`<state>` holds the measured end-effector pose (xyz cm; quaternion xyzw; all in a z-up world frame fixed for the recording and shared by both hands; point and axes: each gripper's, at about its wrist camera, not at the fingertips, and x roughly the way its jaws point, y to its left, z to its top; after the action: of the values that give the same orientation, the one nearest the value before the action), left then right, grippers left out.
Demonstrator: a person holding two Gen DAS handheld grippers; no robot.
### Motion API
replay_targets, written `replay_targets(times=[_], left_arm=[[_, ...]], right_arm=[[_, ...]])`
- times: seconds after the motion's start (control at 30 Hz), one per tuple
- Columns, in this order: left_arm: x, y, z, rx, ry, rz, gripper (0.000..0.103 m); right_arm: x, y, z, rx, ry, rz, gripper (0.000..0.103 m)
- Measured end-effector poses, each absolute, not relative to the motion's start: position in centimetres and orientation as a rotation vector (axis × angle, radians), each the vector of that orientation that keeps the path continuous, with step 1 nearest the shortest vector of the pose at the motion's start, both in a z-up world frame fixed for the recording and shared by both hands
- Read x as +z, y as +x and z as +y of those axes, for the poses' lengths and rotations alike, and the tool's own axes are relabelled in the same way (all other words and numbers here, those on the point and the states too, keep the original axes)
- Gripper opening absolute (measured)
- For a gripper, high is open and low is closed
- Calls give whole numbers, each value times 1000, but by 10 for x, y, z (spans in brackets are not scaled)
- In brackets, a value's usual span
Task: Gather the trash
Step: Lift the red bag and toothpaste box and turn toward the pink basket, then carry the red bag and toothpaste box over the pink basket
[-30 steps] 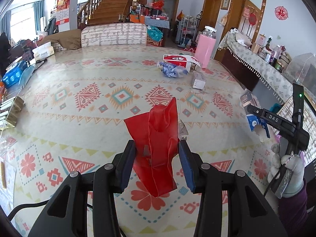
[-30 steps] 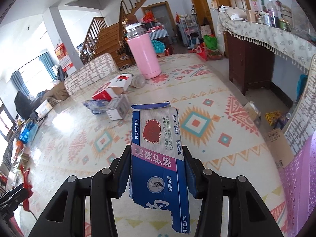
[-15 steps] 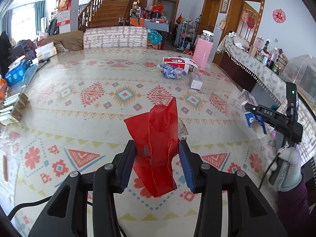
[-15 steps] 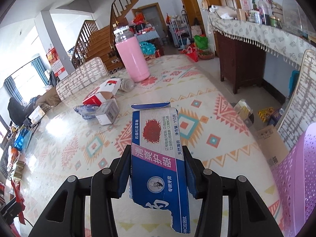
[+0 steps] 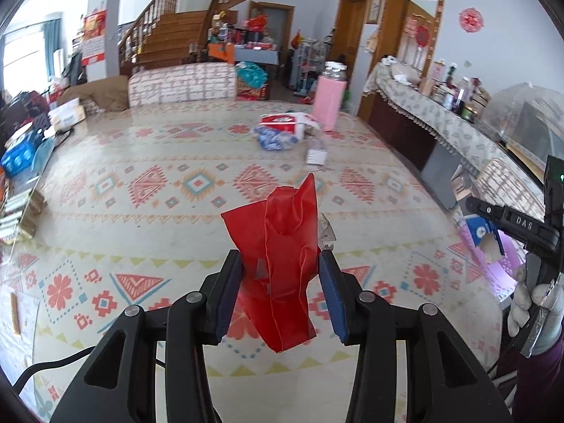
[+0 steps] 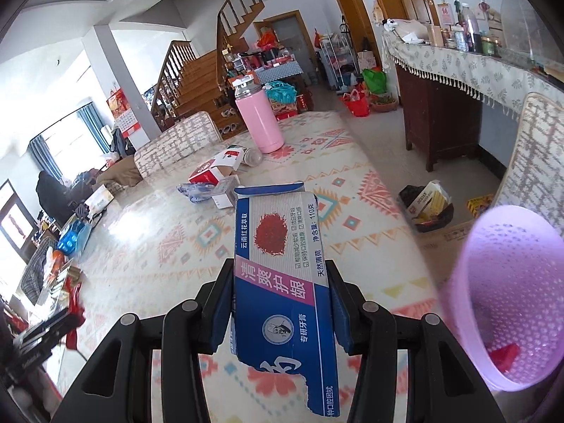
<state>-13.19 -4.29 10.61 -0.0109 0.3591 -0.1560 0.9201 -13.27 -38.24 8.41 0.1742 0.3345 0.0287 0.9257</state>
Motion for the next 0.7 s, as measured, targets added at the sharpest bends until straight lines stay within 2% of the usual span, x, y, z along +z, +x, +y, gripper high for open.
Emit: replay_targets(times=[0.33,0.7], left_arm=[[126,-134,-79,-429,12,726,43],[128,-122,-158,-588,81,758,43]], right_arm=[[84,-186,-416,-8,379,684,52],[89,-219,-471,-134,394,653,52]])
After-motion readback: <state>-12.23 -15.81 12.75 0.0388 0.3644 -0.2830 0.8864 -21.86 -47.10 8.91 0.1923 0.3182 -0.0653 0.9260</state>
